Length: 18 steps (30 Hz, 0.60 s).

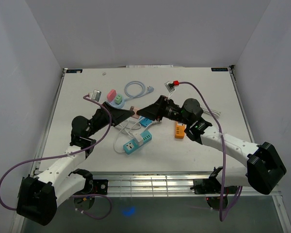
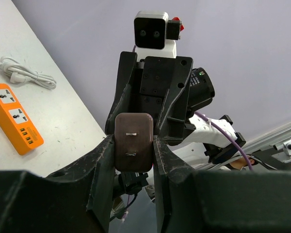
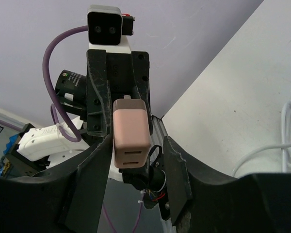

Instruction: Insert the plug

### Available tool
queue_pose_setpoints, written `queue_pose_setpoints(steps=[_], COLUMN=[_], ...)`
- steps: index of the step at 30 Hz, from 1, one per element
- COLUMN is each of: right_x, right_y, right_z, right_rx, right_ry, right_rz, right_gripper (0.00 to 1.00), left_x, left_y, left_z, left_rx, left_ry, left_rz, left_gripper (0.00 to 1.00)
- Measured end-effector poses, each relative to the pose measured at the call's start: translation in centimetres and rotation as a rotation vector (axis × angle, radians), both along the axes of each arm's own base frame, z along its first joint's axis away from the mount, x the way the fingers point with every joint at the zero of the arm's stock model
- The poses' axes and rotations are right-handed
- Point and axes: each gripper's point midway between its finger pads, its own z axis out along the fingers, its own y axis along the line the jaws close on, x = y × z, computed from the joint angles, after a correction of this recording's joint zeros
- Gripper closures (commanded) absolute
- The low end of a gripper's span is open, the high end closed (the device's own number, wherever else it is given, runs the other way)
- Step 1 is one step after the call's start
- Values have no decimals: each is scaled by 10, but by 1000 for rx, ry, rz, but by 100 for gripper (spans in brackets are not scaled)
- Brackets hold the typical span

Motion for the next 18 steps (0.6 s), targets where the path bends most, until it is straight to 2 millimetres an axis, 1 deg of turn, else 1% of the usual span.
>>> queue_pose_setpoints(steps=[6, 9, 13, 14, 15, 17, 18], right_x=[-5, -5, -4, -4, -4, -3, -3], right_y=[3, 4, 5, 5, 6, 6, 6], right_z=[5, 4, 4, 5, 5, 6, 6], right_rx=[22, 25, 35, 37, 40, 44, 45], right_ry=[-1, 4, 22, 22, 22, 21, 21], right_rz=[22, 26, 29, 29, 30, 30, 29], right_gripper=[53, 65, 72, 75, 81, 87, 91], left_x=[1, 1, 2, 2, 2, 3, 3], left_y=[0, 0, 0, 0, 0, 0, 0], left_z=[-1, 1, 2, 2, 2, 2, 2], left_rx=[-1, -4, -8, -8, -9, -10, -10], left_ry=[2, -4, -11, -13, -14, -16, -18], left_rz=[1, 2, 3, 3, 3, 5, 5], left_gripper=[100, 100, 100, 100, 100, 100, 89])
